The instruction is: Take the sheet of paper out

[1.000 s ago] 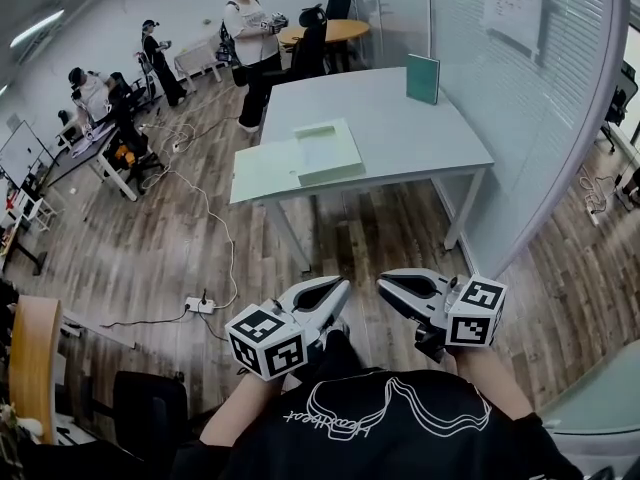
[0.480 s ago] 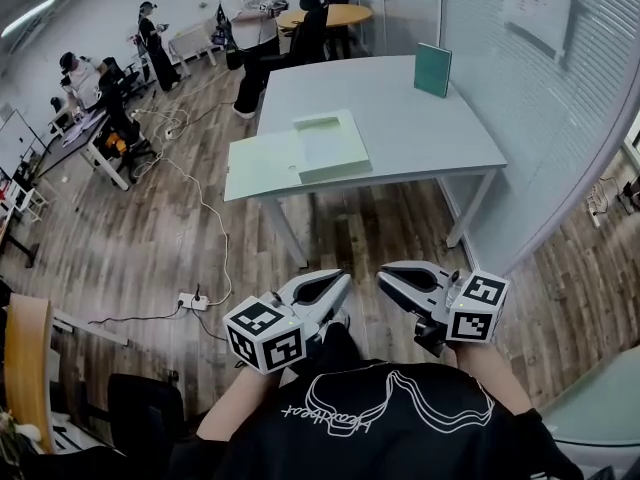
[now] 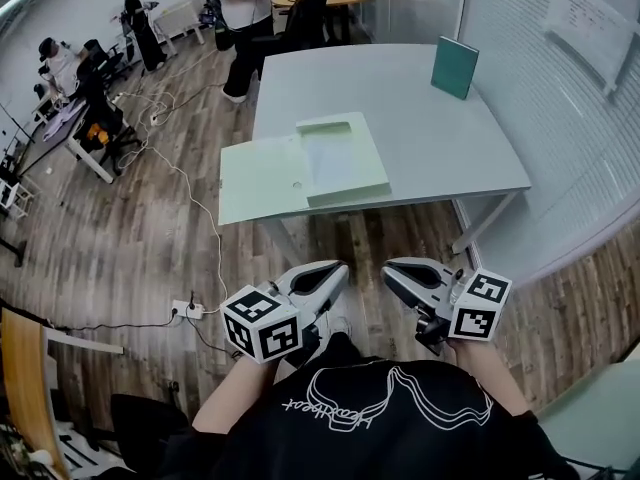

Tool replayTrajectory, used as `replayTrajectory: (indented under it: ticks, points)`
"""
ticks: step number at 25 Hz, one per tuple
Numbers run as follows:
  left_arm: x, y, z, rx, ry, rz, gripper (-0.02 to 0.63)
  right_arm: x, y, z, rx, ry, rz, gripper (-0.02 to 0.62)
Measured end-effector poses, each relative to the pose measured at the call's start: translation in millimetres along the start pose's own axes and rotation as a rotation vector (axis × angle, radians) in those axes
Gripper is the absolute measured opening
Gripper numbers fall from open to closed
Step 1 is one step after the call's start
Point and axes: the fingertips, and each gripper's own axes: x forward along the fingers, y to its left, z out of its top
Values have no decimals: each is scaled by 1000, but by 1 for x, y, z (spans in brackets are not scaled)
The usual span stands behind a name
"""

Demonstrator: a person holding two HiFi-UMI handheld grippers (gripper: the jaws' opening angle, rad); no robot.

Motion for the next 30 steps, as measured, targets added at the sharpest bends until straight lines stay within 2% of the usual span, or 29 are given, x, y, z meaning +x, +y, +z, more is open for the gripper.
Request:
replayTrajectory:
  ticks: [5, 12, 19, 24, 30]
  points:
    - [24, 89, 32, -35, 57, 16, 12, 70, -68, 24, 40, 14, -1, 9]
    - [53, 194, 57, -91, 113, 30, 12, 153, -149, 35, 109, 64, -14, 9]
    - [74, 250, 76, -106, 123, 13, 12, 185, -199, 49, 106, 69, -62, 9]
    - [89, 277, 84, -126, 78, -6, 14, 188, -225, 53, 116, 75, -89, 9]
    - [113, 305, 98, -157, 93, 61, 14, 186, -256, 74, 134, 86, -86, 9]
